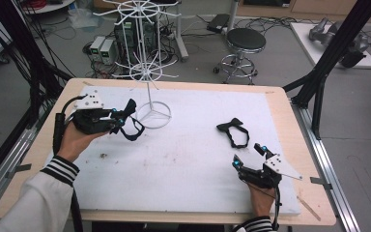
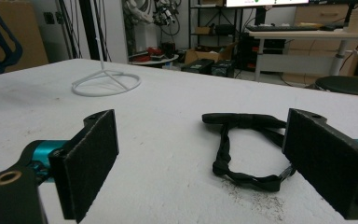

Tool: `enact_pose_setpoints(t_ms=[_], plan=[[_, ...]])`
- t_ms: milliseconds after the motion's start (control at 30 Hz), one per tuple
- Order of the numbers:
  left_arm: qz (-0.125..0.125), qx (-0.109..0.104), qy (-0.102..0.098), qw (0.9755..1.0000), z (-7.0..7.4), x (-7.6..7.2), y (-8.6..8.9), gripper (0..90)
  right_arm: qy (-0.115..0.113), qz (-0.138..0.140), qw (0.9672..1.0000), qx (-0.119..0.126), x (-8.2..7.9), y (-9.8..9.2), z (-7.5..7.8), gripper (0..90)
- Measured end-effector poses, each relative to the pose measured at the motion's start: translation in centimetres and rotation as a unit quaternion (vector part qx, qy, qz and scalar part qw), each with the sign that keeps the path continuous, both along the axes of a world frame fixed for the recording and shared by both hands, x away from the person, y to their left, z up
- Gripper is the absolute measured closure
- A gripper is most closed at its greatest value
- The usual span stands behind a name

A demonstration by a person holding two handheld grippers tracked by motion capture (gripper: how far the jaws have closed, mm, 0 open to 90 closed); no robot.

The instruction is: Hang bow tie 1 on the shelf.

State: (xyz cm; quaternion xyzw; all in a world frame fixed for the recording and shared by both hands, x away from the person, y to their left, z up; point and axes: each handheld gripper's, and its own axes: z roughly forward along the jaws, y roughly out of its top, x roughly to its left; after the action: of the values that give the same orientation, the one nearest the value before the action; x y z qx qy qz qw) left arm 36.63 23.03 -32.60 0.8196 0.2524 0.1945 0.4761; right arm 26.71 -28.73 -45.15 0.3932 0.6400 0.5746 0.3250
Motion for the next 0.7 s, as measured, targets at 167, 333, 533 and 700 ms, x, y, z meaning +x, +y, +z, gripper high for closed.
enact_pose_setpoints(t_ms=[167,333,533,700], plan=[[0.004,-0.02,-0.008,0.9998,0.6,0.0,0.4,74.1,0.0,0.0,1.0,0.0,0.0,0.0,0.0,9.9],[0.002,-0.035,-0.013,0.9993,1.2,-0.1,0.5,74.1,0.0,0.0,1.0,0.001,0.0,0.0,0.0,9.9],[0.0,-0.055,-0.026,0.9981,2.1,-0.3,0.6,74.0,0.001,0.0,1.0,0.0,0.0,0.0,0.0,9.9],[0.003,-0.067,-0.037,0.9971,3.1,-0.2,0.6,74.0,0.0,0.0,1.0,0.0,0.0,0.0,0.0,10.0]])
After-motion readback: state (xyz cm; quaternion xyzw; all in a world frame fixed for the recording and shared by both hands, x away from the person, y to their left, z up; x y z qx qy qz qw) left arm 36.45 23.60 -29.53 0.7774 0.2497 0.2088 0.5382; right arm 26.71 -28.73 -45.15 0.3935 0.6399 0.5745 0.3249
